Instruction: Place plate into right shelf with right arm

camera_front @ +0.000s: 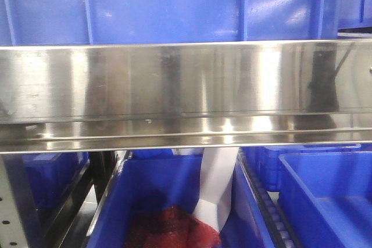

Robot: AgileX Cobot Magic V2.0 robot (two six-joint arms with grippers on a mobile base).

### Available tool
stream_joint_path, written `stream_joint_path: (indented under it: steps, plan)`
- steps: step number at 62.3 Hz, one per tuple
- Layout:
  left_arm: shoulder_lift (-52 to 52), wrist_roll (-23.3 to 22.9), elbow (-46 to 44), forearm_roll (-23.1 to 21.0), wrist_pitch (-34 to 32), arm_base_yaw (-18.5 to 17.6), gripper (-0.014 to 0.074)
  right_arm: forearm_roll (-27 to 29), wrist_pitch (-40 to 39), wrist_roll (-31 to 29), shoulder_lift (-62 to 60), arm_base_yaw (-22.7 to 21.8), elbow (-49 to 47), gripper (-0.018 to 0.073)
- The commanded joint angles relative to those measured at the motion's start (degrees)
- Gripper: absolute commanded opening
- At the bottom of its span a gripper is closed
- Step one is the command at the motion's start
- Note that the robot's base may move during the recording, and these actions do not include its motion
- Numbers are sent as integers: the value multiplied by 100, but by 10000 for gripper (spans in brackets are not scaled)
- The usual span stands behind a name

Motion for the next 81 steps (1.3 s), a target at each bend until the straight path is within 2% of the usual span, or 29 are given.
stream_joint_path:
  steps: [1,6,15,26,41,51,55,60,66,70,72,75,81]
  plan:
    - [-37,-19,46,-33,-499,-29,-47,70,-411,11,-134,115,-256,547]
    - [-37,-19,46,-33,-499,-29,-47,70,-430,-6,-134,175,-256,638]
    - [-37,-19,46,-33,-499,-29,-47,70,-403,-6,-178,181,-256,624]
    - [-37,-19,46,-33,-499,-29,-47,70,8,-6,-548,161,-256,624]
    - [-37,-19,46,-33,-499,-29,-47,70,1112,94,-1558,-170,-256,622]
    - [-37,-19,46,-33,-499,-29,-47,65,1913,417,-2272,-426,-256,620]
    - [-37,-19,46,-33,-499,-29,-47,9,2280,611,-2543,-527,-243,580]
    - [-37,-19,46,-33,-499,-29,-47,-156,2736,867,-2863,-606,-243,464]
    - [-37,-19,46,-33,-499,-29,-47,-403,3203,1178,-3283,-645,-237,256]
    - [-37,-19,46,-33,-499,-29,-47,-518,3444,1204,-3536,-645,-237,85]
    - [-37,-19,46,-33,-499,-29,-47,-581,3485,1211,-3628,-645,-237,32]
    - [-37,-19,46,-33,-499,-29,-47,-691,3507,1222,-3755,-645,-237,66]
    - [-37,-19,46,-33,-499,-29,-47,-867,3477,1222,-3929,-645,-237,56]
